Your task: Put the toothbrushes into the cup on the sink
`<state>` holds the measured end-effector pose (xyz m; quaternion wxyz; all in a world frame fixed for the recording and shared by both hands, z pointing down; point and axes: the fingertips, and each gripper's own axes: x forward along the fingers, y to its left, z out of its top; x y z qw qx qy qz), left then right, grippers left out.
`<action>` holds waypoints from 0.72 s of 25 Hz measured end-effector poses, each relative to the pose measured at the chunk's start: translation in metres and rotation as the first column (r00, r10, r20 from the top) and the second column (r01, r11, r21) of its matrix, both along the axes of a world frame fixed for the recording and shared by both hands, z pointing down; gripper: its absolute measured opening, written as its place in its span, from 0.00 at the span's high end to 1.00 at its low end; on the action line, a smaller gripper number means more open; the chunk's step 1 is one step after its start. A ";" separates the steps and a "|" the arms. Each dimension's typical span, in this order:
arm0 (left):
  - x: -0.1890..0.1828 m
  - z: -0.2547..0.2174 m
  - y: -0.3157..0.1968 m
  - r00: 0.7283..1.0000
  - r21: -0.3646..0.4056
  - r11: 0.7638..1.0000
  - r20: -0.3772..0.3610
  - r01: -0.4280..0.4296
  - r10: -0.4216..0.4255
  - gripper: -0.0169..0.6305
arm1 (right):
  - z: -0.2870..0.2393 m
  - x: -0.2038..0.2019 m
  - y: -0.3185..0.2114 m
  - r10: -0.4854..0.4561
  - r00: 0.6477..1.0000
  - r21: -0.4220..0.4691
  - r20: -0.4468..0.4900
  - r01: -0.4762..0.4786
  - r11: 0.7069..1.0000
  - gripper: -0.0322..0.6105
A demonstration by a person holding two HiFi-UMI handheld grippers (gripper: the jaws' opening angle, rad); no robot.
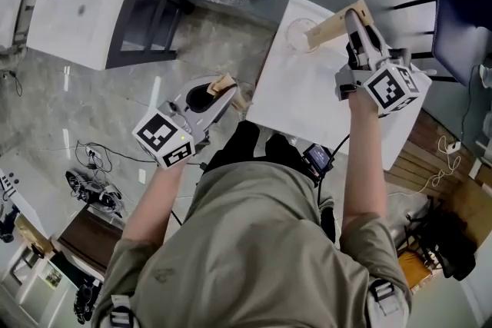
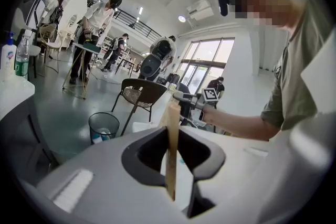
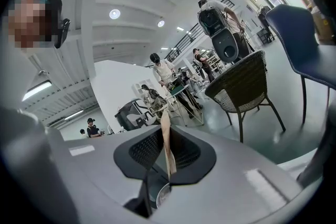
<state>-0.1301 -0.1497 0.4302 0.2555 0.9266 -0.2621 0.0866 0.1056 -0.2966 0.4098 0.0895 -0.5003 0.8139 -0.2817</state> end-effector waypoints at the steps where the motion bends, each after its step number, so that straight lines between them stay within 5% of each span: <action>1: 0.000 0.001 0.000 1.000 -0.003 1.000 0.000 0.000 0.000 0.88 | 0.002 0.000 -0.001 0.001 1.000 -0.005 -0.003 -0.001 1.000 0.87; 18: 0.003 0.014 -0.003 1.000 -0.037 0.999 0.016 0.001 -0.001 0.88 | 0.033 -0.009 -0.009 -0.007 0.998 0.030 -0.068 0.009 1.000 0.87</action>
